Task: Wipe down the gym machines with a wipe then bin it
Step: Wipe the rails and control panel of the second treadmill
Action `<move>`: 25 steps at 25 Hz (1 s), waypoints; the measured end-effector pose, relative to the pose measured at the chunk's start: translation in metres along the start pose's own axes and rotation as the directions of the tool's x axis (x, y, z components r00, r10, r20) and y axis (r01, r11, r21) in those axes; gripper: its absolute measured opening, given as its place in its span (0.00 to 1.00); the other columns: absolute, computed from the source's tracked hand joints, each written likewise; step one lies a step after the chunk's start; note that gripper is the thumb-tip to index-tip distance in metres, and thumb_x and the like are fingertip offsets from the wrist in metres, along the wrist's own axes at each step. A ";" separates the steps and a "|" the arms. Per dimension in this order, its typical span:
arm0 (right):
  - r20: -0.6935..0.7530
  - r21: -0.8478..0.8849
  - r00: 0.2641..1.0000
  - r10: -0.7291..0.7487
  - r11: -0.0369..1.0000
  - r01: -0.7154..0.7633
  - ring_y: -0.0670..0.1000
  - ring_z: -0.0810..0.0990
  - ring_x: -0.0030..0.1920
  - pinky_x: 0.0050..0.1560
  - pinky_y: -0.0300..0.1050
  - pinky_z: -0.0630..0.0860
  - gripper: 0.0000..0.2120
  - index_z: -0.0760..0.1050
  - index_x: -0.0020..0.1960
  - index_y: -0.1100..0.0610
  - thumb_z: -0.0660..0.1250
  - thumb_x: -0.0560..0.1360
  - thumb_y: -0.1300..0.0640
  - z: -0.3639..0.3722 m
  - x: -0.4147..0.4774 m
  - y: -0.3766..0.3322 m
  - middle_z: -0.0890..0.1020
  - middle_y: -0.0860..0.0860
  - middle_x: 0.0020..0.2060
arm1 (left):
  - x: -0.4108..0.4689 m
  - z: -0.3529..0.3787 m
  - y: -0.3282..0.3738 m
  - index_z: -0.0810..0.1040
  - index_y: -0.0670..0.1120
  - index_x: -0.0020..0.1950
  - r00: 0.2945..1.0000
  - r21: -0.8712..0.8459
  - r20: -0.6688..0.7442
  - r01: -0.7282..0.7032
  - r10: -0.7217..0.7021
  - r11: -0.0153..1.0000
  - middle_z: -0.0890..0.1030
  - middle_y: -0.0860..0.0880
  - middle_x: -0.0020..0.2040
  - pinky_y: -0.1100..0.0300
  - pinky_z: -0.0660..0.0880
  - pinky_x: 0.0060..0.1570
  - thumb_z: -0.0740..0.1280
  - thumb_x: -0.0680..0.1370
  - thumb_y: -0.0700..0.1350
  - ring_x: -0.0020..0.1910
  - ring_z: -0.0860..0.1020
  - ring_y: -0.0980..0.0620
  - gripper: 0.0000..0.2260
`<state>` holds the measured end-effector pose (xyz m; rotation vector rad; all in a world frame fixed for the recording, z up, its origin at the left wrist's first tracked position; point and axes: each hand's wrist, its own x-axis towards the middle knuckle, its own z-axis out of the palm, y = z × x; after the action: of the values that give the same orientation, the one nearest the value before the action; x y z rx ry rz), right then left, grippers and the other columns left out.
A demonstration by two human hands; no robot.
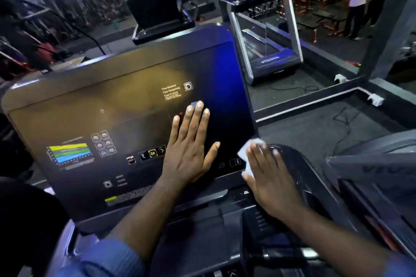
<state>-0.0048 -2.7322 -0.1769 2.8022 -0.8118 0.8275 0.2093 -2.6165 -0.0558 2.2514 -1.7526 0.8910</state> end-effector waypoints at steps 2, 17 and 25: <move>0.040 -0.031 0.999 -0.018 0.999 0.019 0.58 0.54 0.83 0.81 0.62 0.54 0.33 0.49 0.84 0.60 0.52 0.86 0.45 0.016 -0.036 0.006 0.49 0.54 0.84 | -0.022 0.010 0.007 0.51 0.44 0.86 0.999 0.027 0.034 -0.008 0.007 1.000 0.48 0.45 0.86 0.41 0.48 0.82 0.61 0.84 0.61 0.85 0.47 0.46 0.38; 0.240 -0.105 0.619 -0.748 0.614 0.782 0.45 0.50 0.83 0.81 0.51 0.51 0.35 0.51 0.85 0.47 0.50 0.83 0.31 -0.017 0.049 0.024 0.54 0.44 0.83 | -0.028 -0.003 0.001 0.54 0.43 0.86 0.997 -0.160 0.038 -0.056 0.063 0.986 0.49 0.46 0.86 0.39 0.51 0.82 0.64 0.83 0.59 0.85 0.47 0.46 0.37; 0.254 -0.070 0.566 -0.784 0.569 0.820 0.44 0.50 0.83 0.80 0.53 0.52 0.38 0.49 0.85 0.47 0.52 0.82 0.29 -0.026 0.043 0.055 0.50 0.43 0.84 | -0.135 0.016 -0.004 0.67 0.41 0.81 0.969 -0.228 -0.077 0.210 -0.233 0.951 0.60 0.42 0.84 0.36 0.60 0.78 0.68 0.81 0.52 0.83 0.58 0.41 0.31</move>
<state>-0.0154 -2.7928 -0.1344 2.6299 0.4269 0.2777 0.1995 -2.5100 -0.1402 2.1633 -1.4398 0.7160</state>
